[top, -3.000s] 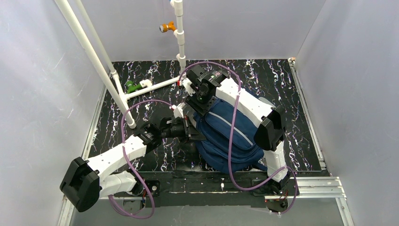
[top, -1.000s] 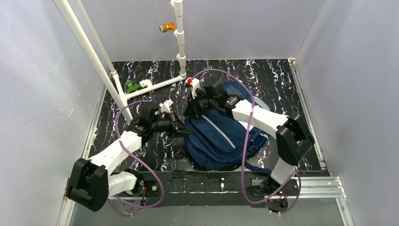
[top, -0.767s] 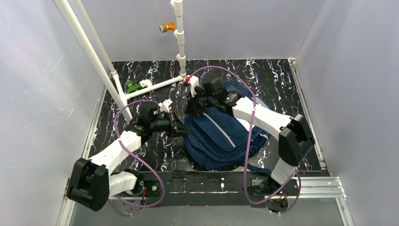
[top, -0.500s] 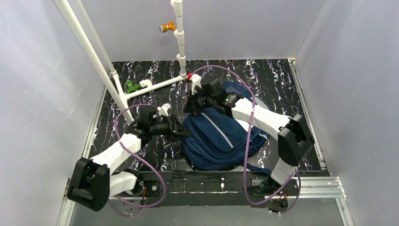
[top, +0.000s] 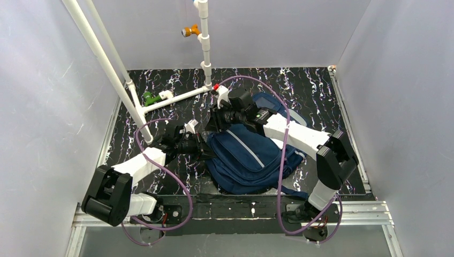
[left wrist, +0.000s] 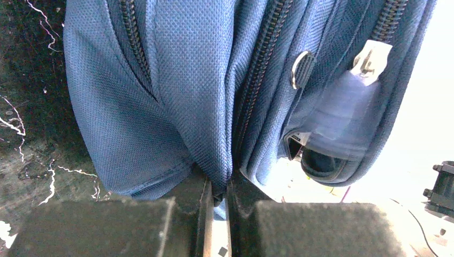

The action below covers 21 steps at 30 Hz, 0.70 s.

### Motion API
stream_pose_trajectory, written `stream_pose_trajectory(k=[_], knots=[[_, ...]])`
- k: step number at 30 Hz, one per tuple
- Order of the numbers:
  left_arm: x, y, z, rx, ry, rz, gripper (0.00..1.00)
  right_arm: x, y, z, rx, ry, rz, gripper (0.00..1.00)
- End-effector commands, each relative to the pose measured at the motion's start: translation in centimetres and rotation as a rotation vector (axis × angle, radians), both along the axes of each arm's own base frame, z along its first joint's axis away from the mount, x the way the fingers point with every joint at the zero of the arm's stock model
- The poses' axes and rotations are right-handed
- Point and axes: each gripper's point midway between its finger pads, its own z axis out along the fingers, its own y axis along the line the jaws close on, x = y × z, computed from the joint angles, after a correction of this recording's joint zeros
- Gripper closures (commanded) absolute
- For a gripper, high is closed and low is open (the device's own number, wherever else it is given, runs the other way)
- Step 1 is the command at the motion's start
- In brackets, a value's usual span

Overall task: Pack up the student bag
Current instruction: Zip the student bag at the center of the board.

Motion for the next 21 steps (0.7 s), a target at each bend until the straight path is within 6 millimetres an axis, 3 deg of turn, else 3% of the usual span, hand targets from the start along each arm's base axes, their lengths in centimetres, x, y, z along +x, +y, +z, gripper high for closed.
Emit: stream_pose_trajectory(k=[1, 4, 6, 9, 13, 16, 19, 21], knots=[[1.4, -0.4, 2.5, -0.029, -0.128, 0.015, 1.0, -1.3, 1.0, 5.3, 0.057, -0.224, 0.18, 0.64], [1.0, -0.5, 2.7, -0.041, -0.116, 0.007, 1.0, -0.4, 0.6, 3.6, -0.051, -0.234, 0.186, 0.63], [0.9, -0.4, 2.7, -0.041, -0.116, 0.008, 1.0, 0.1, 0.3, 2.9, -0.113, -0.238, 0.19, 0.58], [0.7, -0.3, 2.6, -0.042, -0.111, 0.013, 1.0, 0.4, -0.1, 2.8, -0.176, -0.261, 0.223, 0.44], [0.7, -0.3, 2.4, -0.04, -0.104, 0.013, 1.0, 0.1, -0.6, 2.7, -0.255, -0.309, 0.31, 0.38], [0.6, -0.4, 3.0, -0.051, -0.132, -0.01, 0.99, 2.2, -1.2, 4.1, -0.273, -0.269, 0.113, 0.35], [0.2, 0.4, 3.5, 0.013, -0.191, -0.023, 0.77, 2.2, -2.6, 4.8, -0.252, -0.134, -0.08, 0.29], [-0.5, 1.5, 3.6, 0.094, -0.235, -0.043, 0.61, 1.4, -3.8, 4.2, -0.227, -0.047, -0.16, 0.29]])
